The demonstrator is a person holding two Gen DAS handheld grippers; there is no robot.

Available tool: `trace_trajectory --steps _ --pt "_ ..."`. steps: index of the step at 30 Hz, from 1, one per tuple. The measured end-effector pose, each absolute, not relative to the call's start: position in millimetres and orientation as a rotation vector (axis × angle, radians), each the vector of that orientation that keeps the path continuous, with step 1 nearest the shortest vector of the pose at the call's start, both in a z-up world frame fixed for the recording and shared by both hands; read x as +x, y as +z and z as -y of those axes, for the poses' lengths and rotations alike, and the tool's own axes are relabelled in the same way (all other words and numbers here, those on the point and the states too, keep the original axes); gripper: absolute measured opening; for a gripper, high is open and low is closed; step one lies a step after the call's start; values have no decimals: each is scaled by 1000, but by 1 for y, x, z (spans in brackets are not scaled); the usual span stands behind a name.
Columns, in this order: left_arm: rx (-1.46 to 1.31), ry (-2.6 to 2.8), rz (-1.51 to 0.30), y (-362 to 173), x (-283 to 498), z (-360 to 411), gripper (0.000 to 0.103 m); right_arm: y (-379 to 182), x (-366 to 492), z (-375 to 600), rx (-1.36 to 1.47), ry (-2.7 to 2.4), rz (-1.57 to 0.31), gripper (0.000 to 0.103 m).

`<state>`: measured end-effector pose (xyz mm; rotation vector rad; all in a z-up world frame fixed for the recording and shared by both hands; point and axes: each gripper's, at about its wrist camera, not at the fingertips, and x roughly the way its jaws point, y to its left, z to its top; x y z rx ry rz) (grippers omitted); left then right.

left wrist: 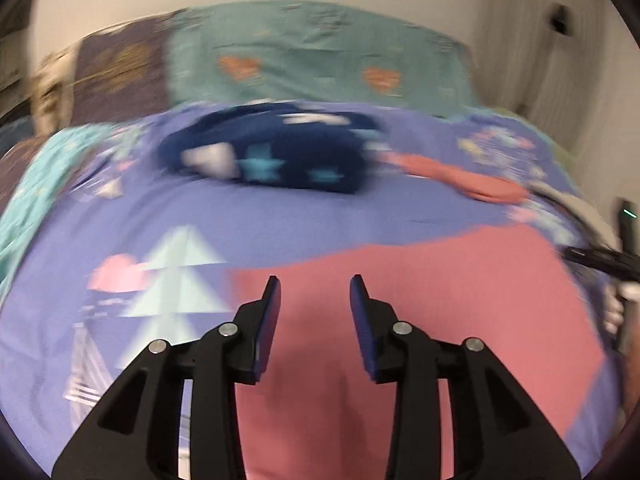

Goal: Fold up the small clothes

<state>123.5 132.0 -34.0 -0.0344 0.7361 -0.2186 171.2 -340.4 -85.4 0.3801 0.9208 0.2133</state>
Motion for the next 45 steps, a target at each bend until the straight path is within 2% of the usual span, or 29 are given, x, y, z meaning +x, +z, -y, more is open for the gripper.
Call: trace_trajectory --steps 3,5,7,11,13,15,21,22,23,24,25,26,29,34,36,38,41,43,45 --pt "32 -422 -750 -33 98 -58 38 -90 156 349 423 231 -927 25" --pt "101 -554 -772 -38 77 1 44 -90 147 350 427 253 -924 25" --pt "147 -637 -806 -47 61 48 46 -93 136 352 425 274 -922 25" --pt "197 -761 -843 -63 38 121 56 -105 121 364 483 312 -916 24" --pt "230 -777 -864 -72 32 150 56 -117 116 375 554 347 -883 21" --pt "241 -762 -893 -81 29 172 56 -124 113 385 624 368 -857 14" --pt "215 -616 -955 -98 44 197 56 -125 110 394 693 386 -818 14" --pt "227 -591 -965 -102 47 199 50 -126 110 395 705 393 -816 14" --pt "231 -574 -965 -104 46 198 35 -126 110 397 717 401 -812 14" --pt "227 -560 -958 -104 46 194 27 -127 110 398 732 410 -807 14" --pt "202 -556 -963 -104 49 185 12 -127 111 400 739 414 -806 14" --pt "167 -556 -978 -104 52 177 7 -128 110 401 744 418 -804 14" --pt "62 -557 -1009 -104 56 149 7 -128 110 402 748 425 -802 15" --pt "74 -620 -1008 -106 51 152 8 -128 110 401 746 434 -805 17" --pt "76 -648 -1018 -109 54 161 13 -128 110 400 745 435 -805 17" --pt "75 -668 -1021 -109 54 165 24 -128 110 400 743 435 -806 17" --pt "111 -681 -1018 -108 50 170 27 -128 111 398 730 429 -813 18" --pt "138 -692 -1012 -108 48 171 27 -124 113 393 695 411 -832 22" --pt "146 -705 -1003 -108 45 169 30 -115 117 384 633 414 -854 37"
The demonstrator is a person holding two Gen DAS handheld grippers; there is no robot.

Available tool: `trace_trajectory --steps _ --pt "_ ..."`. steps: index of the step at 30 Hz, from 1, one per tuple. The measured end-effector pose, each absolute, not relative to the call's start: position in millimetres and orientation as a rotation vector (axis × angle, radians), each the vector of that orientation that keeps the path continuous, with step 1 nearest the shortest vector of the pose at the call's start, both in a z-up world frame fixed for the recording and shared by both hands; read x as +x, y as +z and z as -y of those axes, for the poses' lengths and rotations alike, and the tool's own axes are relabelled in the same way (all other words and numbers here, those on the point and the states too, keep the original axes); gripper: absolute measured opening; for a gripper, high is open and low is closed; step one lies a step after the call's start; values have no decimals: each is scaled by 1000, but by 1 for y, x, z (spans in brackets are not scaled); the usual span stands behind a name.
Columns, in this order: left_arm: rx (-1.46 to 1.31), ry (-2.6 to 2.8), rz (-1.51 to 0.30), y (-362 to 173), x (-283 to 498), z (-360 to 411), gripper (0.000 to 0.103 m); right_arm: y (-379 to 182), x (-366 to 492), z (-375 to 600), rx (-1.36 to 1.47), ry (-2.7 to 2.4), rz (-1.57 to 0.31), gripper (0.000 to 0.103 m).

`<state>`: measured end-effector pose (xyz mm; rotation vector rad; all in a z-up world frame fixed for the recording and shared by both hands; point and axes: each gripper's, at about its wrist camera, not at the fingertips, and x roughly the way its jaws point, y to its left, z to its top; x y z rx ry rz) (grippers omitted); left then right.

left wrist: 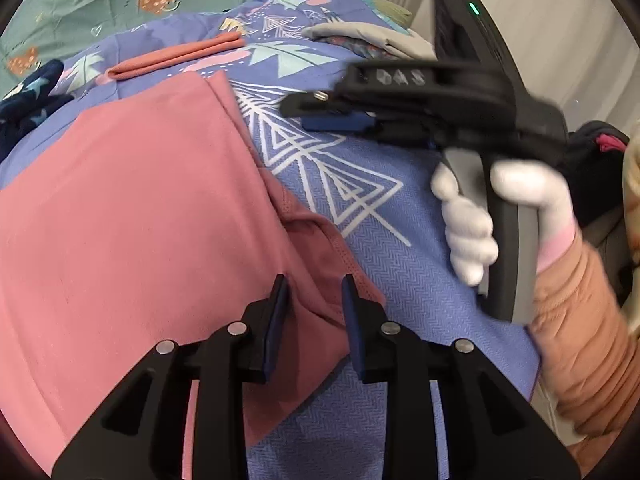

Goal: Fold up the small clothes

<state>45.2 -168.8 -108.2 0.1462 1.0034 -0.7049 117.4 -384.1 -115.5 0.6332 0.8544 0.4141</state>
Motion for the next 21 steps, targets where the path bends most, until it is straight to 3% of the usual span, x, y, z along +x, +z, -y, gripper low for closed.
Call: trace_trajectory --steps 4,12,14,16,17,18,21 --pt "111 -725 -1002 -110 47 165 33 -97 141 359 442 402 -917 40" --pt "159 -746 -960 -109 43 170 33 -96 187 337 401 431 -973 40" --pt "159 -757 -964 -109 44 170 24 -99 192 333 408 437 -975 40" --pt "163 -770 -968 -108 44 170 9 -101 195 332 430 445 -973 31" --pt "163 -781 -973 -107 44 170 7 -101 197 331 438 451 -974 10" --pt "170 -791 -972 -106 43 170 6 -101 199 331 452 459 -970 5" --pt "183 -826 -970 -105 39 171 2 -86 196 332 466 458 -902 3"
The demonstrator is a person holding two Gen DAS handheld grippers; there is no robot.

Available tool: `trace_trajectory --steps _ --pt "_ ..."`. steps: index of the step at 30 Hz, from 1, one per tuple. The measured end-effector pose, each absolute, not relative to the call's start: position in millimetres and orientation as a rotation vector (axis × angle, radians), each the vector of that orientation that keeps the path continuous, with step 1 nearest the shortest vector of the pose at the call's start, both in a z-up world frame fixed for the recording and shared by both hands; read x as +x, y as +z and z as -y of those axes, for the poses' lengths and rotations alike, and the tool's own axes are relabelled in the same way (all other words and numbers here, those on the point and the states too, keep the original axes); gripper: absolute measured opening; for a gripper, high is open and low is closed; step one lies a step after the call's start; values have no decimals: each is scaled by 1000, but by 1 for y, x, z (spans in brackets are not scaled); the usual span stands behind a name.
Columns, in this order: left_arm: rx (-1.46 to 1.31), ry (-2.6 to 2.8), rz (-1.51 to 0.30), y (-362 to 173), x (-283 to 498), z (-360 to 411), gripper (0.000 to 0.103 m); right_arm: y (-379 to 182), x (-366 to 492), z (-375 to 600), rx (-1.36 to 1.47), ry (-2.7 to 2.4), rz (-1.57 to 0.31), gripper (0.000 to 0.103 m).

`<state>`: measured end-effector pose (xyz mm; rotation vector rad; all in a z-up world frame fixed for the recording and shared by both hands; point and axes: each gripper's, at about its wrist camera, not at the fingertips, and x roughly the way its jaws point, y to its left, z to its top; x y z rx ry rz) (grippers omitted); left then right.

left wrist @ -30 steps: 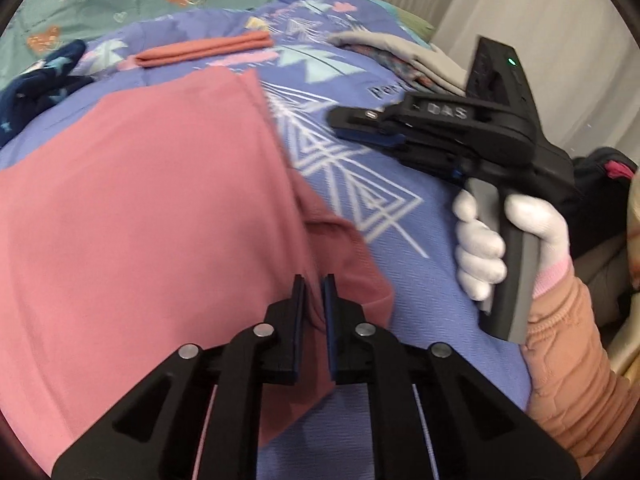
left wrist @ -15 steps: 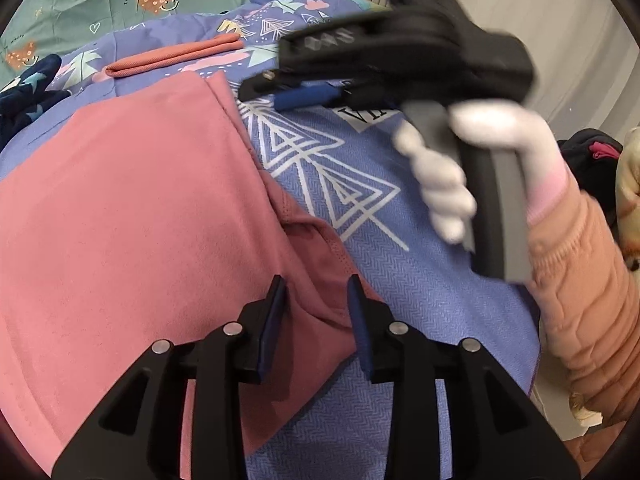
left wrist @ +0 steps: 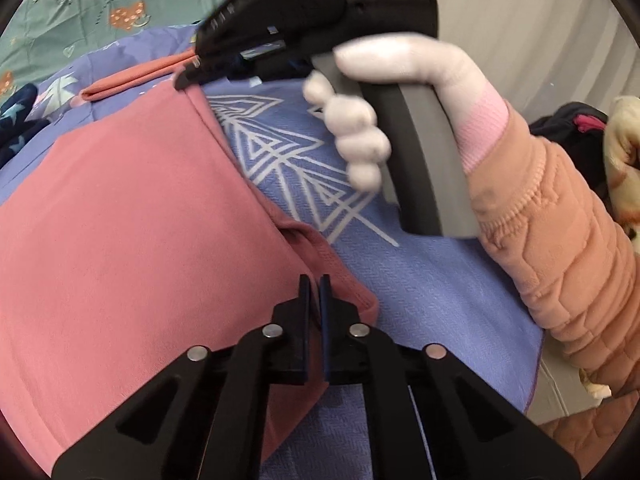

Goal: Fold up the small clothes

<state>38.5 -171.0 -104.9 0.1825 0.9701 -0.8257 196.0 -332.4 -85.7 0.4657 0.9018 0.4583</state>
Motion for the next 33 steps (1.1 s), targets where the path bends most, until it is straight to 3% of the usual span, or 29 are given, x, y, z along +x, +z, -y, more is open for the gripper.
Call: trace_trajectory --steps 11,16,19,20,28,31,33 --pt "182 -1036 -1048 -105 13 193 0 -101 210 341 489 428 -918 3" --pt "303 -995 -961 -96 -12 203 2 -101 207 338 420 419 -937 4" --pt "371 -923 -871 -80 -22 195 36 -108 200 348 453 433 -939 5" --pt "383 -911 -861 -78 -24 194 39 -109 198 352 467 433 -936 5" --pt "519 -834 -836 -106 -29 210 39 -99 179 372 489 439 -926 14" --pt "563 -803 -810 -105 -27 211 9 -98 173 368 457 448 -933 20" --pt "566 -828 -815 -102 -18 208 6 -98 171 365 444 457 -940 21"
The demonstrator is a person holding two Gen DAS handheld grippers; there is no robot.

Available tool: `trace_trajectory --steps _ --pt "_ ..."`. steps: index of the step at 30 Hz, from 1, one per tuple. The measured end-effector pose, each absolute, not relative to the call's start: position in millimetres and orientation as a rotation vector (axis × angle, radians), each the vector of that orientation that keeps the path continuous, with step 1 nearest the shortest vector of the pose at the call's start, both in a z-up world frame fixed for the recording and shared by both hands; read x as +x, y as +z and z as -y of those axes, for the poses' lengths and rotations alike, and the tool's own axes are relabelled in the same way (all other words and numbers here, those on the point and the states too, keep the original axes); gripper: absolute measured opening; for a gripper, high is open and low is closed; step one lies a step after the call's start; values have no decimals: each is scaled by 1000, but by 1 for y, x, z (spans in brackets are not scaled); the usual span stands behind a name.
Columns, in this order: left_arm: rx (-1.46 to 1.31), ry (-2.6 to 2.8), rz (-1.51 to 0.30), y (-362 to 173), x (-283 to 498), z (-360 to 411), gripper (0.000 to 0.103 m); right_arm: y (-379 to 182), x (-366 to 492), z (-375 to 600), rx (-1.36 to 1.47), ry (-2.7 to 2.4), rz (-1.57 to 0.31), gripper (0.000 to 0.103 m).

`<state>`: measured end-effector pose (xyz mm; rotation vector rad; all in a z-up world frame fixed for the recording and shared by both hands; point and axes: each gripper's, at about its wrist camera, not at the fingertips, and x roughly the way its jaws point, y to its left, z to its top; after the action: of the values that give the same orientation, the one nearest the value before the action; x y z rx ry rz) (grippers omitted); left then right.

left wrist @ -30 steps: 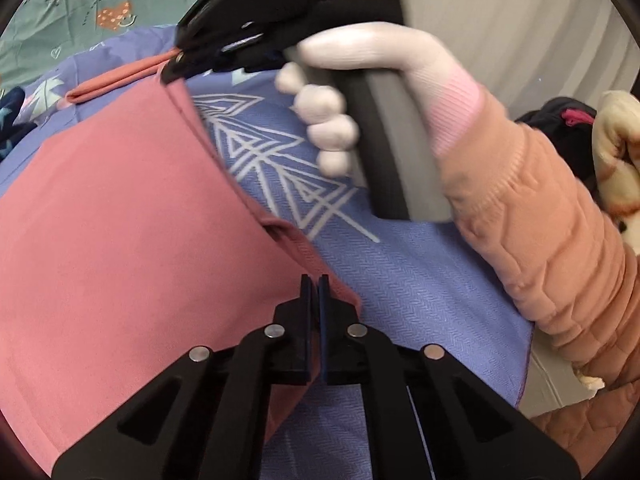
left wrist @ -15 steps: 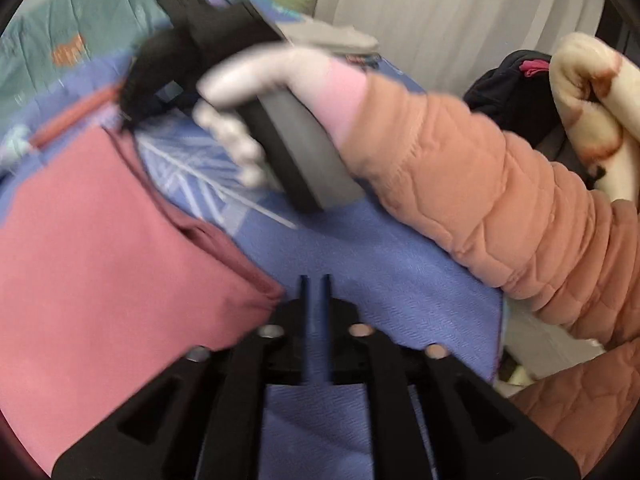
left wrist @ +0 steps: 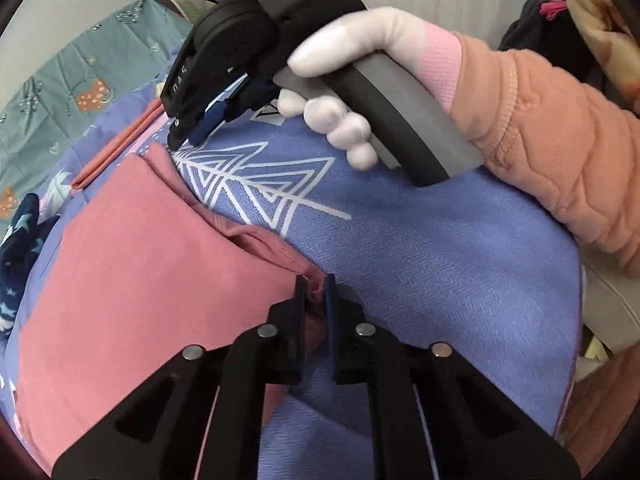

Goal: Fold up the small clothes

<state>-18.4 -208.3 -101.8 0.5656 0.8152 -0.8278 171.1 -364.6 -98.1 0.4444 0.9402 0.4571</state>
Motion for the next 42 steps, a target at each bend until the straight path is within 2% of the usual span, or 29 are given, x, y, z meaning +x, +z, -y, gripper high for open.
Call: trace_trajectory --steps 2,7,11,12,13,14,15,16,19,23,25,27,28,30,31,39,41,42 --pt "543 -849 -821 -98 -15 202 6 -97 169 361 429 466 -942 22" --pt "465 -908 -805 -82 -16 200 5 -96 172 353 434 496 -938 36" --pt "466 -902 -834 -95 -19 203 5 -98 187 343 461 523 -966 54" --pt "463 -903 -836 -96 -20 203 5 -99 189 341 464 530 -968 46" --pt "455 -907 -836 -96 -22 204 5 -99 194 337 451 513 -970 28" --pt "449 -916 -838 -95 -24 203 5 -98 196 335 442 493 -971 4" --pt "444 -928 -840 -95 -24 203 5 -96 198 335 450 475 -968 3" --pt "441 -941 -842 -95 -26 203 1 -92 197 338 474 466 -939 3" --pt "426 -1024 -893 -106 -36 211 0 -82 196 339 455 449 -877 2" --pt "432 -1019 -843 -106 -44 212 0 -115 207 335 387 405 -953 2" --pt "406 -1018 -849 -103 -48 205 0 -108 203 341 422 402 -951 4" --pt "394 -996 -837 -96 -49 196 0 -98 196 342 391 365 -949 15" --pt "371 -986 -820 -89 -49 189 2 -89 189 342 352 346 -932 16" --pt "287 -954 -786 -74 -49 166 24 -78 174 345 335 361 -910 17" --pt "256 -930 -770 -69 -49 156 39 -73 163 347 346 380 -902 17" --pt "-15 -581 -770 -57 -36 9 40 -70 81 316 323 553 -902 30" --pt "-93 -457 -764 -54 -43 -46 40 -86 69 299 213 513 -970 28" --pt "-107 -409 -756 -53 -46 -59 40 -94 67 294 150 462 -1000 22"
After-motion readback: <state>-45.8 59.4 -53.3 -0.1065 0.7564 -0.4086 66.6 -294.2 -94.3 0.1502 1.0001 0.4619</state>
